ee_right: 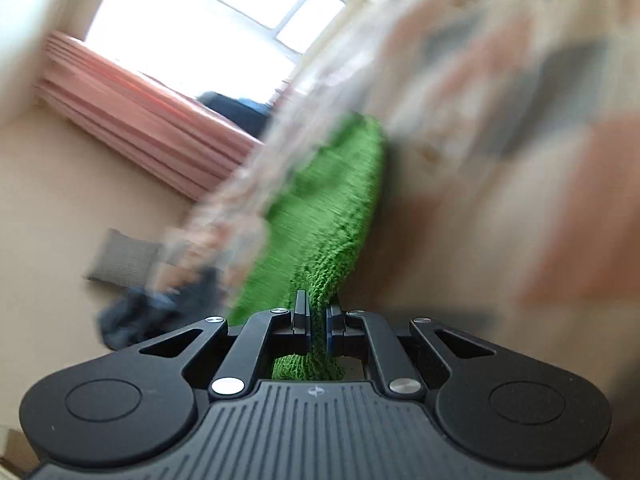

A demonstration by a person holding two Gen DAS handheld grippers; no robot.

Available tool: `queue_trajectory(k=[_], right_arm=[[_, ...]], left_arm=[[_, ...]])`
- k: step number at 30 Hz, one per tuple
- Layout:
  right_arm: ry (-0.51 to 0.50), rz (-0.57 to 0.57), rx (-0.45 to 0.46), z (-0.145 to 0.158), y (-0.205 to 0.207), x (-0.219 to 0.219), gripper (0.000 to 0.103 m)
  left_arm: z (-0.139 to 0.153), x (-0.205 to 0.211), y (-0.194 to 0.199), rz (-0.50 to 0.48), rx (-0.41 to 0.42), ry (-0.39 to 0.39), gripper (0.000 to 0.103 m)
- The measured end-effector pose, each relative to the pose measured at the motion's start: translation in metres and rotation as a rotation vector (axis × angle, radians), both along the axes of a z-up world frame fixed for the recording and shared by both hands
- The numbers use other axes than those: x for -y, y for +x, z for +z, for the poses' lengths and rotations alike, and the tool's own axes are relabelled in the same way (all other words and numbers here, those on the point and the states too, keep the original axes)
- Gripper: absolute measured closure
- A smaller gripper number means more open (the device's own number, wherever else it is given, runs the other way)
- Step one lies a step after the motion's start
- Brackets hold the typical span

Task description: Fold clothes

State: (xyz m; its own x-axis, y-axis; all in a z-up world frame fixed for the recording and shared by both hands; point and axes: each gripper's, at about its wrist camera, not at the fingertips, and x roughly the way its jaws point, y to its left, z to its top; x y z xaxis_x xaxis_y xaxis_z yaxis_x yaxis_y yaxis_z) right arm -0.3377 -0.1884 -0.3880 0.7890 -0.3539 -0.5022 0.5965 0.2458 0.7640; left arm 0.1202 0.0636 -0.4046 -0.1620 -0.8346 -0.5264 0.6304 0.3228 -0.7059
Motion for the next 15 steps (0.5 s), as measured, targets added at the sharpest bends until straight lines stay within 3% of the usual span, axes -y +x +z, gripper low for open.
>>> queue_trajectory(k=[2,4,6,7,8,10,12,13,14,15], right_arm=[[0.089,-0.05,-0.059,-0.039,-0.007,-0.003,0.096],[0.118,-0.078,0.029,-0.055,-0.012,-0.006,0.093],[0.054,-0.087,0.036,-0.044,-0.009,-0.011,0.076],[0.02,-0.083,0.033,-0.039,-0.006,-0.013,0.055],[-0.002,-0.073,0.027,-0.037,-0.002,-0.015,0.04],[-0.01,-0.057,0.001,-0.04,0.008,-0.015,0.041],[0.004,-0.033,-0.035,-0.047,0.02,-0.015,0.067],[0.009,-0.023,-0.051,-0.049,0.024,-0.015,0.094],[0.006,-0.018,-0.064,-0.047,0.026,-0.016,0.095],[-0.011,-0.015,-0.077,-0.043,0.027,-0.019,0.095]], left_arm=[[-0.033,-0.005,-0.006,0.048,-0.087,0.052,0.096],[-0.042,-0.011,-0.004,0.096,-0.151,0.022,0.094],[-0.037,-0.013,-0.003,0.105,-0.16,-0.01,0.076],[-0.034,-0.01,-0.003,0.1,-0.152,-0.016,0.063],[-0.032,-0.007,-0.003,0.096,-0.143,-0.016,0.058],[-0.033,0.002,-0.004,0.085,-0.148,-0.007,0.058],[-0.036,0.011,-0.005,0.083,-0.173,-0.001,0.065],[-0.035,0.015,-0.005,0.084,-0.171,0.007,0.08],[-0.03,0.017,-0.008,0.083,-0.143,0.018,0.093],[-0.02,0.018,-0.013,0.076,-0.087,0.019,0.093]])
